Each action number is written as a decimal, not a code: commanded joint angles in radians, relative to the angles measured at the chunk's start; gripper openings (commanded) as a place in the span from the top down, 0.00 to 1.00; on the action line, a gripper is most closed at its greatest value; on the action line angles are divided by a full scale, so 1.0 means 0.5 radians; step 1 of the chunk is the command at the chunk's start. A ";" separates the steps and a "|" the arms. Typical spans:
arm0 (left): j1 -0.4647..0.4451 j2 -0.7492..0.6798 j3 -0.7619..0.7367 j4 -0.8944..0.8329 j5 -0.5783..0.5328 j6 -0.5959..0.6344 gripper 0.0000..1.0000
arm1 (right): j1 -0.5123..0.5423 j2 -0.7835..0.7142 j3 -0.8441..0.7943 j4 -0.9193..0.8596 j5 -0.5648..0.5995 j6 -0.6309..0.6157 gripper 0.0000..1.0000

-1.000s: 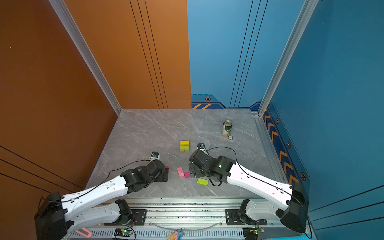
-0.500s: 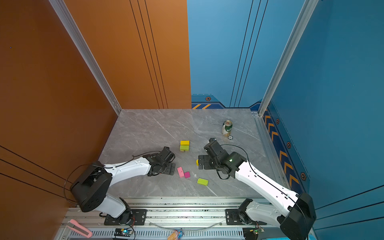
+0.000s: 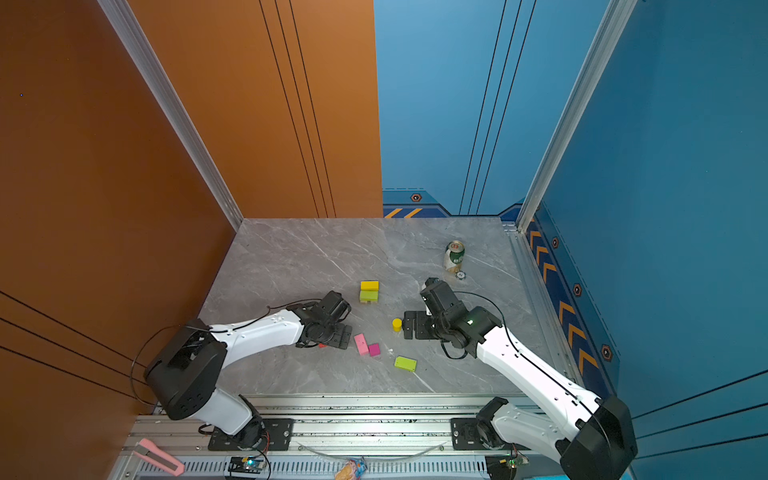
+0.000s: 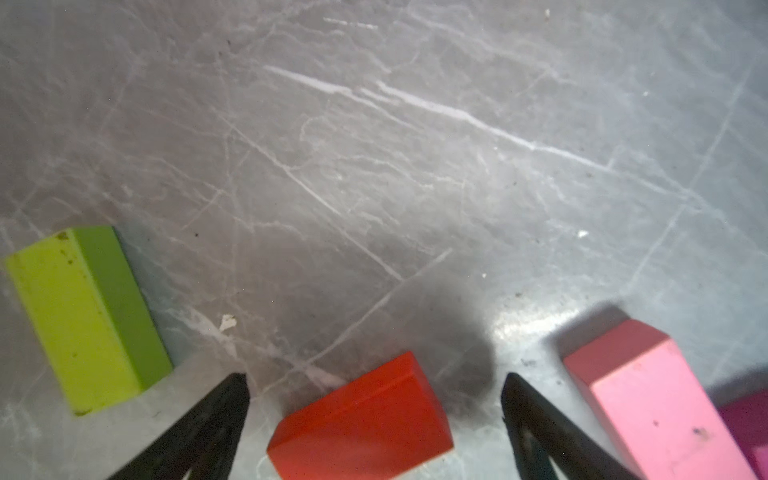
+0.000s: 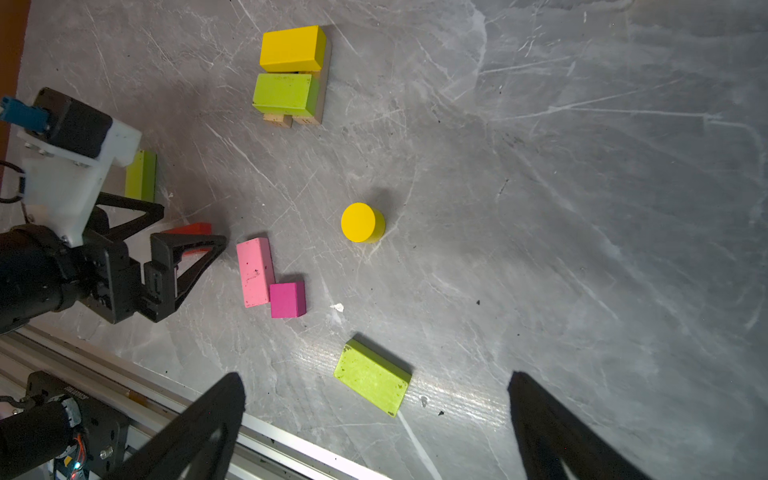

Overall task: Build the wood block tower
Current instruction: 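Move the left gripper over the red block while the right arm draws back, then lower the left gripper around the red block and close on it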

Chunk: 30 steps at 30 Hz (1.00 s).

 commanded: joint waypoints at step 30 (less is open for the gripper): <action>-0.045 -0.106 -0.177 0.035 0.194 -0.023 0.24 | 0.112 -0.333 -0.085 -0.115 0.127 0.169 0.00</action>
